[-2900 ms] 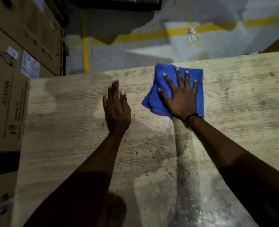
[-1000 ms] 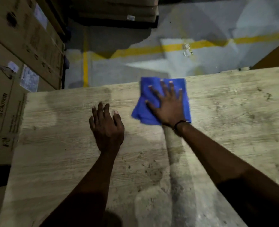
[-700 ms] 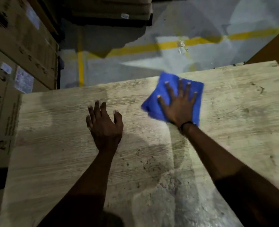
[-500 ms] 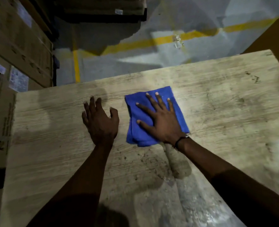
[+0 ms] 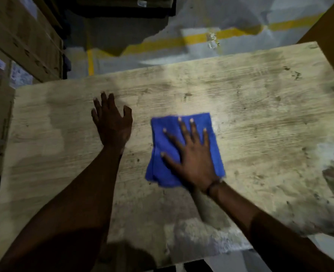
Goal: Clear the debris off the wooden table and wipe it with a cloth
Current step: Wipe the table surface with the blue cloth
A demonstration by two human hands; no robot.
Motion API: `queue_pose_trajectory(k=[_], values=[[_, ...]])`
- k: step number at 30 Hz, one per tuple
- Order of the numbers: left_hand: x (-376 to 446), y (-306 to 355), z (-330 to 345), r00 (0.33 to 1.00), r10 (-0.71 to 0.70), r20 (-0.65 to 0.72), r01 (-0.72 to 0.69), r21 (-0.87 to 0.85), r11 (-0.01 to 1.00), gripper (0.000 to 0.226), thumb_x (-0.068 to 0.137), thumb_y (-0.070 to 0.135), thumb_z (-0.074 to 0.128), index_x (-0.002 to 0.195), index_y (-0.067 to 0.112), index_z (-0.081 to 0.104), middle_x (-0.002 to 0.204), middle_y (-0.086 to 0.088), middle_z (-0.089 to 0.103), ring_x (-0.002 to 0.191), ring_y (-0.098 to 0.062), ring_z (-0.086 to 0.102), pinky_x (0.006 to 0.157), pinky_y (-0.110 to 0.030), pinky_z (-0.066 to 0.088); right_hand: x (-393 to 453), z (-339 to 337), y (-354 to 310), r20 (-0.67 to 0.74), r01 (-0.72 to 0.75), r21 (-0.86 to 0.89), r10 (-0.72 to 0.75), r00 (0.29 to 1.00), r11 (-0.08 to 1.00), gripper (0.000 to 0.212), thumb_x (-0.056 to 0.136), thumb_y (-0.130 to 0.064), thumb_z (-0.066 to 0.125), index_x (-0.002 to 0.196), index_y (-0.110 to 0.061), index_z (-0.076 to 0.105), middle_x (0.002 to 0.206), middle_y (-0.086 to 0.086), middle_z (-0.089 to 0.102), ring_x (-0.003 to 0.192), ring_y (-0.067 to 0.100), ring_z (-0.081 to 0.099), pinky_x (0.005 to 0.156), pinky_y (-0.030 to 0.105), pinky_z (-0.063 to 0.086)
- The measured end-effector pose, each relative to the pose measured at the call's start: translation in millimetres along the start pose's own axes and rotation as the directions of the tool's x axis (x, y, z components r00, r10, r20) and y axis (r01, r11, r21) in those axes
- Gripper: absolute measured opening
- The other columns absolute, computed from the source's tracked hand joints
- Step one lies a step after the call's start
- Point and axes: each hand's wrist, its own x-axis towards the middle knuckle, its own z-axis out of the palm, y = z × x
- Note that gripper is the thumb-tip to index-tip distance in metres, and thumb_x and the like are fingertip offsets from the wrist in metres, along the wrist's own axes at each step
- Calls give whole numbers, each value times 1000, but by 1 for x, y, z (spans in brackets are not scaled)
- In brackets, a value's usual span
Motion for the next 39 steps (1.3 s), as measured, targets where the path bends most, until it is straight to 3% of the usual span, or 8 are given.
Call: queue_pose_trajectory(k=[4,8,12,19,23,28,34,39], values=[[-44,0,-5,995,59,83,-69,126,990,67,107,55,33,167,27,24,177,-5,12,163,-30,7,130,-57,7,-49,-7,22,16,65,-34,-64,998,997,71,97,-80,41,161,-53,28,178,-7,6,165,25,0,128,62,8],[-123,-2,-14,991,96,91,-107,133,985,68,106,59,35,167,32,23,177,-2,11,163,-26,8,129,-59,8,6,-15,65,-49,-97,-99,93,995,990,74,95,-81,39,161,-49,32,177,-2,15,163,32,11,126,65,14],[-194,-6,-23,988,92,120,-111,165,980,67,107,59,34,168,35,18,177,1,6,164,-24,3,127,-60,9,29,-16,53,-62,-280,-17,278,959,960,75,94,-81,38,161,-48,32,177,3,15,163,36,9,126,68,9],[-201,-2,-31,991,65,114,-77,105,991,62,107,49,39,166,36,22,177,2,12,163,-24,7,128,-61,10,-126,-15,-4,89,61,23,-63,994,998,71,99,-79,38,163,-53,19,178,-6,-3,164,27,-11,129,63,0],[-205,-2,-31,994,89,68,-95,91,991,60,108,50,39,165,35,28,176,1,16,163,-23,11,128,-59,11,-120,-21,46,29,7,-95,-4,1000,995,72,96,-80,39,161,-51,29,178,-4,8,165,29,4,126,65,13],[-207,-5,-27,994,103,22,-105,106,989,59,108,51,40,164,34,32,176,1,19,163,-22,13,127,-57,12,-68,-20,47,-36,-261,-66,259,965,963,75,97,-80,35,163,-47,26,178,4,11,163,38,7,125,69,9],[-206,-9,-27,993,96,75,-104,102,989,63,108,55,34,167,36,23,177,3,10,164,-20,6,129,-56,5,-172,-12,-23,100,80,55,-85,991,995,69,100,-76,41,163,-52,23,178,-5,-2,164,29,-8,128,64,3],[-209,-9,-26,992,97,86,-108,135,985,64,108,60,25,167,38,16,177,4,6,164,-21,3,130,-57,3,-191,-25,59,28,-35,-101,38,999,994,70,97,-77,42,160,-49,33,177,-6,10,164,28,7,127,63,13]])
